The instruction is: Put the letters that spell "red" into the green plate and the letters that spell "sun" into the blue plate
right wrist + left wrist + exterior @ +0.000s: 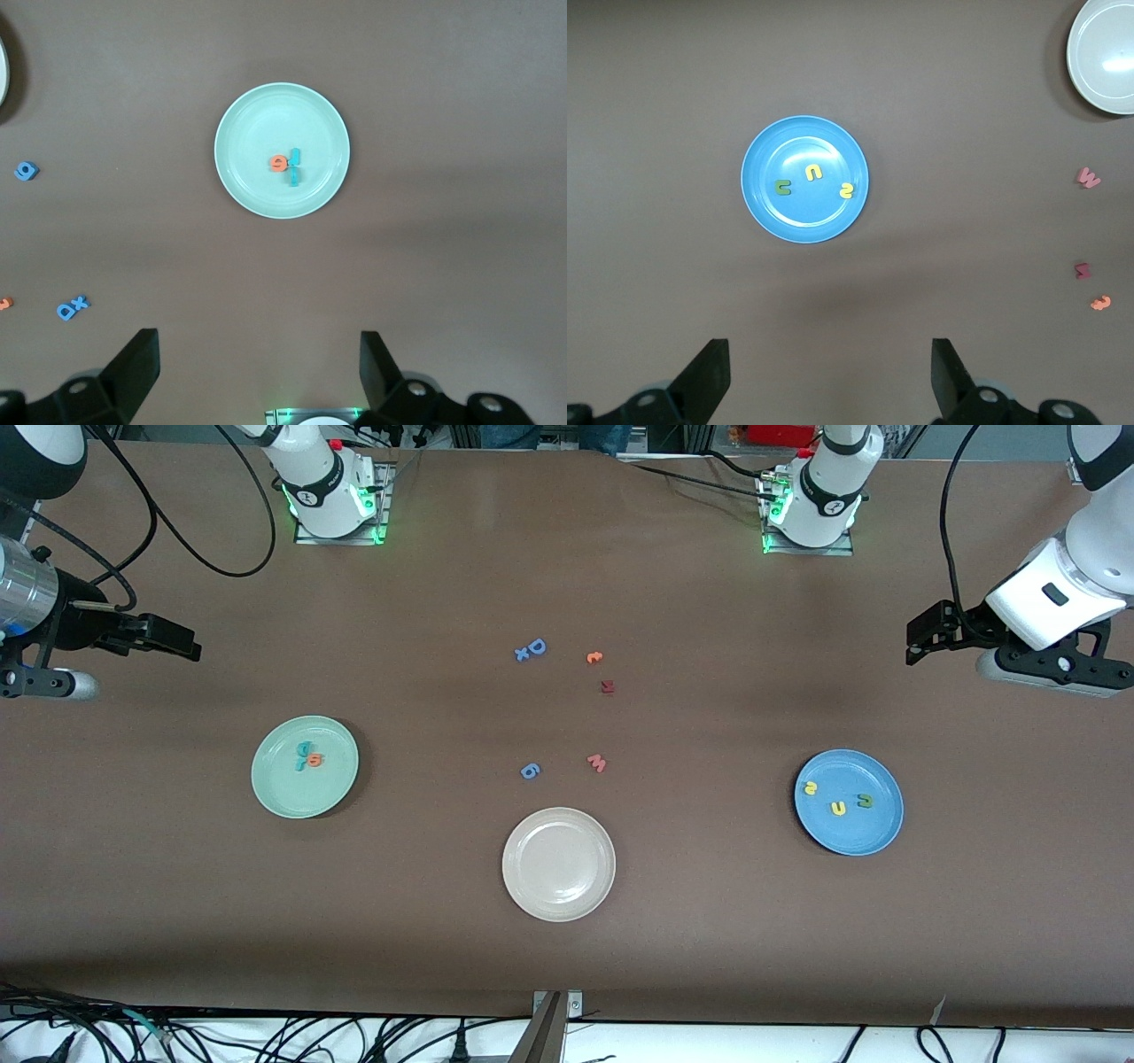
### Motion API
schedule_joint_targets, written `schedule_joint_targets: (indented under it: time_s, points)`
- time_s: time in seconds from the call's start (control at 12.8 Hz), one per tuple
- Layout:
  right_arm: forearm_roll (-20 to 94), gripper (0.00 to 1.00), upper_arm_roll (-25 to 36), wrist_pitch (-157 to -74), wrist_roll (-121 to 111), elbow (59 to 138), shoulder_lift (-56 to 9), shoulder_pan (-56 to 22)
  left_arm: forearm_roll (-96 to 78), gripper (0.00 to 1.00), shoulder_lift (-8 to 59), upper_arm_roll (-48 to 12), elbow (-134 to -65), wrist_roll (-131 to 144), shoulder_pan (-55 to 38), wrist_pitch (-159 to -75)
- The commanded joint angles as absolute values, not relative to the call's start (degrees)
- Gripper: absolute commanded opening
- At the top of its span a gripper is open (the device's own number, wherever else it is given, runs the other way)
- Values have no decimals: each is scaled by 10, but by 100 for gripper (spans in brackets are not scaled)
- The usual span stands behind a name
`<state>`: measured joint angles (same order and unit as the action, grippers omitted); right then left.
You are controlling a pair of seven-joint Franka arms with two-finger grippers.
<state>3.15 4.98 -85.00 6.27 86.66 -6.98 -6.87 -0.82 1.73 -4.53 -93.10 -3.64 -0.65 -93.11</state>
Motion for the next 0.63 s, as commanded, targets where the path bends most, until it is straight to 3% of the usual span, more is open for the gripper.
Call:
schedule_joint_targets:
  time_s: [0.0, 0.55]
  points:
    - [4, 100, 40, -857, 58, 855, -72, -69, -14, 100, 15, -48, -925, -39, -3, -920]
    - [-4, 100, 40, -876, 85, 855, -72, -69, -14, 100, 15, -49, -925, -38, -3, -920]
